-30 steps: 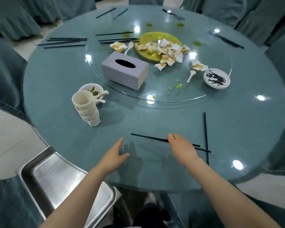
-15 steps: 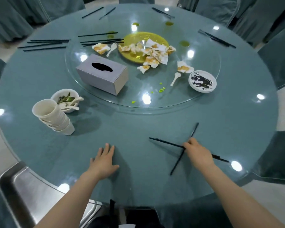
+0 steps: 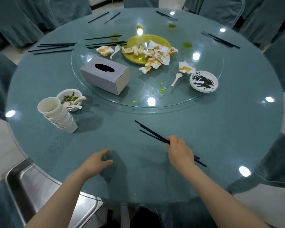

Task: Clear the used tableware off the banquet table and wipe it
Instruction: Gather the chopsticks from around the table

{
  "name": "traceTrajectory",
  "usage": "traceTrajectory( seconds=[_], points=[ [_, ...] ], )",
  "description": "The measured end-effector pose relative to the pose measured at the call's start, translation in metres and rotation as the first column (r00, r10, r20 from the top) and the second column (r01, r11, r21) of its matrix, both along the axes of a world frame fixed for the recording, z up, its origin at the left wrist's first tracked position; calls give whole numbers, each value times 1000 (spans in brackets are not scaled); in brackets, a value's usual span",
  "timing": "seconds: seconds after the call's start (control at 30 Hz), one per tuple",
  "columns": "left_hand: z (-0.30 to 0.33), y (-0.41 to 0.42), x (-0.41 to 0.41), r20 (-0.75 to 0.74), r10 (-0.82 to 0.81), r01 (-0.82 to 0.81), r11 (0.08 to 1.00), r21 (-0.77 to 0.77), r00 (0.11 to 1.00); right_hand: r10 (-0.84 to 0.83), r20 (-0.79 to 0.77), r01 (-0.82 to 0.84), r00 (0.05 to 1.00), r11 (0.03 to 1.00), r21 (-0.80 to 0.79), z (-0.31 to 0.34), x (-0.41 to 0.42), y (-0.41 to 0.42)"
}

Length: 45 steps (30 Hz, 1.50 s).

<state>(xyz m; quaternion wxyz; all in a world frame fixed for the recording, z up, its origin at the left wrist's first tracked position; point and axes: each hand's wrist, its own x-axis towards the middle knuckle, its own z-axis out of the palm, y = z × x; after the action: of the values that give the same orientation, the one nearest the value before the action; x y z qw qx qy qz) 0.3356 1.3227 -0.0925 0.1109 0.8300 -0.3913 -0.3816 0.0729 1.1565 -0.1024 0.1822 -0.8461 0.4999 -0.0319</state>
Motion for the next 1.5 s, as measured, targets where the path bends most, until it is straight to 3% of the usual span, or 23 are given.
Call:
traceTrajectory(
  seconds=[0.17, 0.3, 0.37, 0.43, 0.53, 0.6, 0.67, 1.03, 1.17, 1.27, 1.5],
  points=[
    [36, 14, -13, 95, 14, 10, 970, -242, 995, 5, 27, -3, 1000, 998, -69, 32, 7, 31],
    [73, 29, -43, 244, 15, 127, 820, -558, 970, 84, -83, -92, 993, 990, -106, 50, 8, 72],
    [89, 34, -57, 259, -38, 195, 764, -615, 965, 117, -139, -133, 983, 985, -113, 57, 9, 92],
    [101, 46, -69, 275, -164, 298, 766, -570, 947, 138, -163, -156, 977, 982, -104, 66, 11, 118],
    [102, 71, -85, 403, -359, 500, 801, -330, 842, 147, -124, -161, 981, 981, -109, 82, 12, 161],
    [97, 88, -93, 578, -395, 591, 783, -194, 714, 150, -96, -162, 984, 978, -128, 90, 7, 185],
    [94, 103, -105, 665, -382, 607, 783, -137, 642, 151, -85, -162, 985, 978, -135, 98, -1, 203],
    [101, 133, -161, 718, -439, 788, 564, -248, 540, 115, -81, -126, 990, 981, -150, 145, -86, 251],
    [118, 124, -181, 702, -443, 783, 562, -266, 557, -26, -39, 20, 999, 991, -133, 159, -148, 245],
    [134, 104, -216, 720, -447, 810, 517, -277, 531, -142, 80, 148, 987, 987, -68, 169, -204, 238],
    [153, 61, -372, 722, -494, 861, 416, -291, 484, -348, 287, 376, 893, 925, -47, 180, -372, 229]
  ],
)
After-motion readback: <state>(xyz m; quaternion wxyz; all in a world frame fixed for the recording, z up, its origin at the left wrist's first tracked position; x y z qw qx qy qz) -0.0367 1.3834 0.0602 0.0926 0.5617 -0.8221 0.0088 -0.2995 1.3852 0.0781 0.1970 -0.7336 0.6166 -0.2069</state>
